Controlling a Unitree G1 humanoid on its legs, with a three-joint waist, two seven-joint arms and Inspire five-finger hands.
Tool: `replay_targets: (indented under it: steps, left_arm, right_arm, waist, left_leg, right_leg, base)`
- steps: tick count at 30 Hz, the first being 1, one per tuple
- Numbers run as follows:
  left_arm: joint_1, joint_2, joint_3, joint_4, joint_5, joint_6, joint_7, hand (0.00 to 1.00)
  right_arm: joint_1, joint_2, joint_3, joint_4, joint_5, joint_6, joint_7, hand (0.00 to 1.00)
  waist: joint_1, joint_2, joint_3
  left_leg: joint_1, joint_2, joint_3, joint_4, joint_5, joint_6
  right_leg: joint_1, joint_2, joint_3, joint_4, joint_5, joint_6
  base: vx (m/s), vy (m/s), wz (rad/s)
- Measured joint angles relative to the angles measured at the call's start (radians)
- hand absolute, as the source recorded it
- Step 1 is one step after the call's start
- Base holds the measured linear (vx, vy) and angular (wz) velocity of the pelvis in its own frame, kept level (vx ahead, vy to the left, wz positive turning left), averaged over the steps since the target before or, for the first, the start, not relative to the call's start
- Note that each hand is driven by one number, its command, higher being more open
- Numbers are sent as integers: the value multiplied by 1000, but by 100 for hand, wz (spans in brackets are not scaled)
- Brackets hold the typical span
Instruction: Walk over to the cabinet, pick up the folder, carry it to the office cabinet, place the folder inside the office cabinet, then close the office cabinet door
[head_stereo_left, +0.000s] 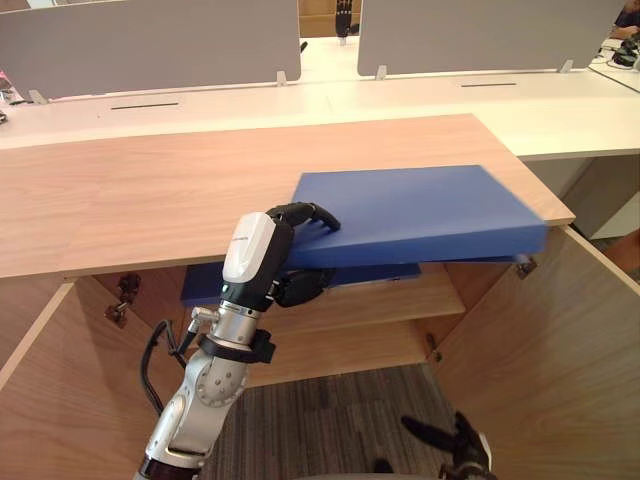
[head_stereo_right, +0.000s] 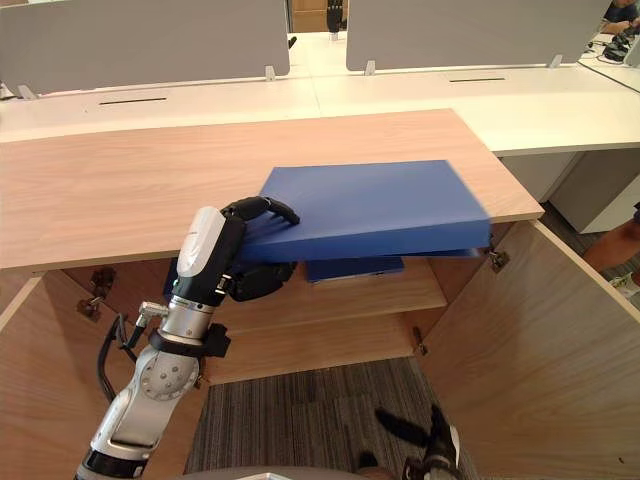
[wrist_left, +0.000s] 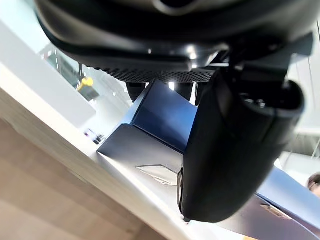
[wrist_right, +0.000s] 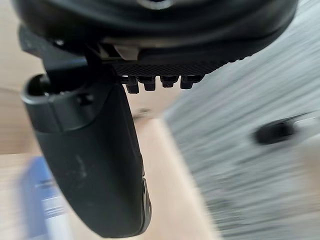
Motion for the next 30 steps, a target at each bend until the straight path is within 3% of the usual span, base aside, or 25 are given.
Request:
replay_targets:
  steps: [3,9,13,19,24,30]
  left_arm:
    - [74,-38,7,-49,-88,-19,-17,0]
    - [193,-108,52,-132,-399,-28,-45,0]
    - [232,-110,75,-159,-607,-21,-103,0]
    - [243,-110,78,-165,-886,7,-169,0]
    - [239,-98,75,-163,-976,13,-214,0]
    - [225,-25,63,-157,-1054,21,-264,0]
  right_arm:
    - [36,34,0,-223,37,-11,-17,100]
    - [104,53,38,-728,86,-97,-3,100]
    - [95,30,43,-945,105,-131,25,100]
    - [-1,-52,101,-1053,174,-179,71,100]
    - [-104,-165,192,-1054,226,-195,128,100]
    - [-218,-299,269,-971,279,-197,190,100]
  waist:
    - [2,0,2]
    - [11,-2,47]
    - [22,-2,51]
    - [25,-2,51]
    - [37,-2,51]
    - [50,-3,50]
  left_leg:
    - [-4,1,0,1,-1,0]
    - [-10,7,0,15,-6,-2]
    - [-16,10,-5,20,-6,-2]
    - [-17,17,-17,24,-6,-2]
    - [-23,18,-25,33,-6,-2]
    - [-29,20,-30,41,-6,-2]
  right_leg:
    - [-3,2,1,0,0,0]
    - [-4,7,3,2,0,0]
    - [-6,9,-2,2,0,0]
    - [-5,8,-6,17,0,1]
    - [-8,7,-8,26,0,1]
    - [-10,7,-11,31,0,1]
  base:
    - [-29,-41,0]
    - [-48,-49,0]
    - [-42,-58,4]
    - [-49,-42,5]
    - [-66,-44,5]
    - [-55,-46,2]
